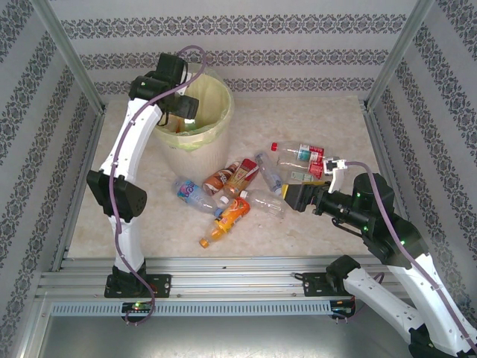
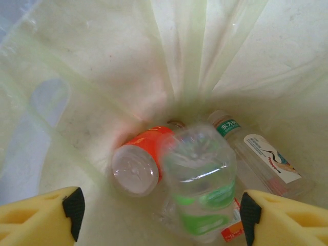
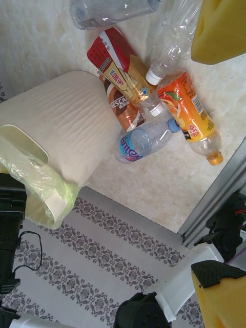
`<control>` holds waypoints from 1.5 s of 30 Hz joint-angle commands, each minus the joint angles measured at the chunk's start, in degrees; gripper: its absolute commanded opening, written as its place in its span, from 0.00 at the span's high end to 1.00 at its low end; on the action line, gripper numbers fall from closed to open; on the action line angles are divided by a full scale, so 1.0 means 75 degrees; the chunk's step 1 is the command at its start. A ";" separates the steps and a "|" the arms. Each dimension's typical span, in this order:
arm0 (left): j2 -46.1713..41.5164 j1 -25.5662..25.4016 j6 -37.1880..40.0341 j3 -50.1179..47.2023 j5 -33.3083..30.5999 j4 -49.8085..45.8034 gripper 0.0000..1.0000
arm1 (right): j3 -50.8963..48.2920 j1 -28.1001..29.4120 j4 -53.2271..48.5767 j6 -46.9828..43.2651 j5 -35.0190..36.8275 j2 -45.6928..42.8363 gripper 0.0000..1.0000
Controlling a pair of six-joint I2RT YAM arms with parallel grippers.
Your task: Put the plastic bottles in the bin
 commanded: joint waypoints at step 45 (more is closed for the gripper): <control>-0.7944 -0.2288 -0.3538 -0.9038 0.4364 0.4317 0.00 | 0.0629 0.1168 -0.1956 -0.2681 0.2498 0.4662 0.02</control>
